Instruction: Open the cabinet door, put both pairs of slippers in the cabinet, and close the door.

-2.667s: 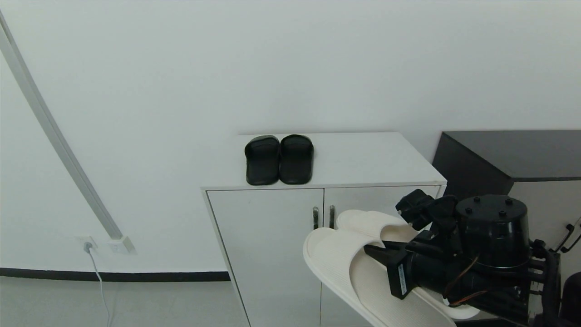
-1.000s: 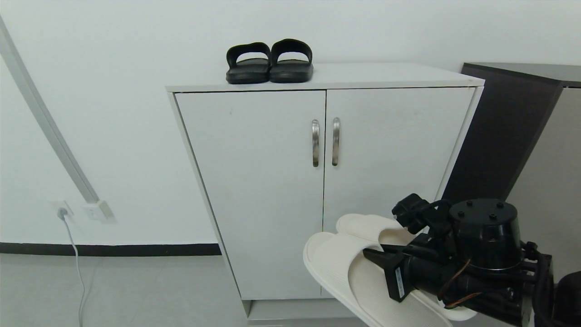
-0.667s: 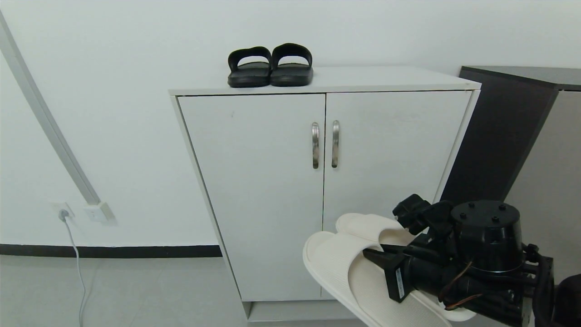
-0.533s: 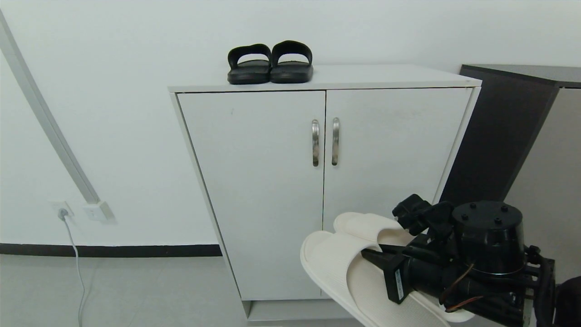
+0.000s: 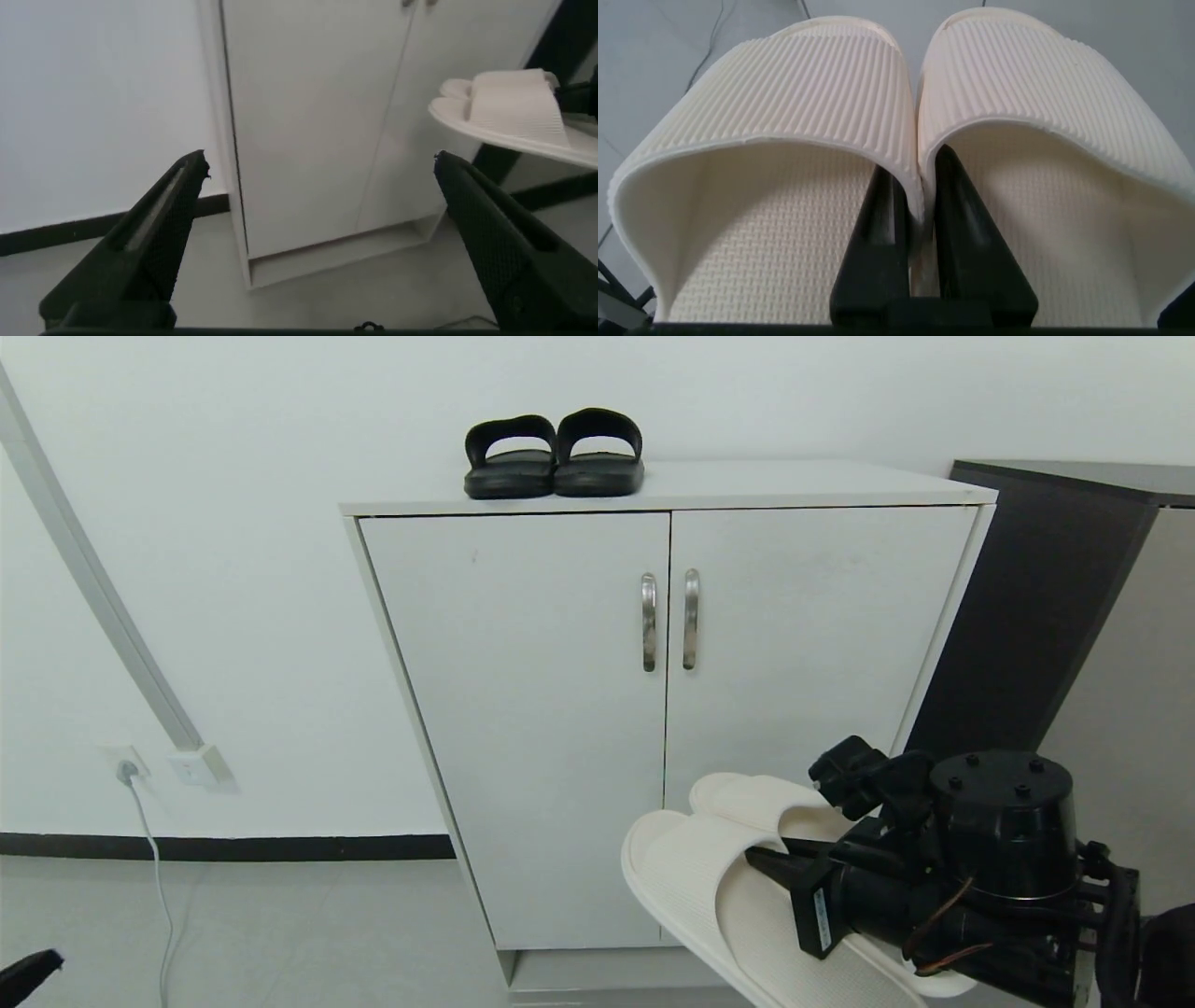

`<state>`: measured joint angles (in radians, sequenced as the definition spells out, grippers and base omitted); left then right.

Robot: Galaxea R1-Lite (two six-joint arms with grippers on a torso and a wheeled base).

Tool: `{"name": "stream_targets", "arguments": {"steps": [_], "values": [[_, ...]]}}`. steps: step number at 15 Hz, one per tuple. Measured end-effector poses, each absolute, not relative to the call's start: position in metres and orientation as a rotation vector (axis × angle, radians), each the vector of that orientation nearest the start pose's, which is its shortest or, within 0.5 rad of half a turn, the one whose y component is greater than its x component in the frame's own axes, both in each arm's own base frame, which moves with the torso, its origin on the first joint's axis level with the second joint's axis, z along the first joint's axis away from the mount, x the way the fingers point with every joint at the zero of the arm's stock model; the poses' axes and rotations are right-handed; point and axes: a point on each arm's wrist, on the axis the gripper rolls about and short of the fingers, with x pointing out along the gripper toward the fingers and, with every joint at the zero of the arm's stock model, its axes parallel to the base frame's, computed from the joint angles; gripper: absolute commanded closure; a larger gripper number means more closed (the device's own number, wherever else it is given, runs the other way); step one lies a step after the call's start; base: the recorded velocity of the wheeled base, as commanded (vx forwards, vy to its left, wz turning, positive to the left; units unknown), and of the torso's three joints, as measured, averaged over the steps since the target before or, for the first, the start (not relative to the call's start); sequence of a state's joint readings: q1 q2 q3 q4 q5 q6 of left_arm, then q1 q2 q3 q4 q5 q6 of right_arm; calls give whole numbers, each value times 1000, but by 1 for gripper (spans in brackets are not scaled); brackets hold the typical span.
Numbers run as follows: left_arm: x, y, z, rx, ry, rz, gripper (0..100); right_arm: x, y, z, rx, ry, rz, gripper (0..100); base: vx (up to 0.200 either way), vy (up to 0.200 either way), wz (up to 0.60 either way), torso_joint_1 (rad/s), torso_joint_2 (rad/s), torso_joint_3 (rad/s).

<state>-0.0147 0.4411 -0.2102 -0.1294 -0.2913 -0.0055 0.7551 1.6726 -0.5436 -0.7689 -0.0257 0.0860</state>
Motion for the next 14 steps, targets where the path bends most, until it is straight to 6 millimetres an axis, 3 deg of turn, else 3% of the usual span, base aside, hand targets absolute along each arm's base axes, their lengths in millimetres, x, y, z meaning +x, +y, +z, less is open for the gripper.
{"name": "stream_targets", "arguments": {"steps": [4, 8, 14], "values": [[62, -12, 175, 8, 140, -434, 0, 196, 185, 139, -45, 335, 712, 100, 0, 0, 0, 0, 0, 0], [115, -26, 185, -8, 123, -540, 0, 195, 185, 137, -42, 336, 733, 100, 0, 0, 0, 0, 0, 0], [194, -90, 214, -162, 88, -780, 0, 195, 185, 133, -47, 350, 732, 100, 0, 0, 0, 0, 0, 0]]}}
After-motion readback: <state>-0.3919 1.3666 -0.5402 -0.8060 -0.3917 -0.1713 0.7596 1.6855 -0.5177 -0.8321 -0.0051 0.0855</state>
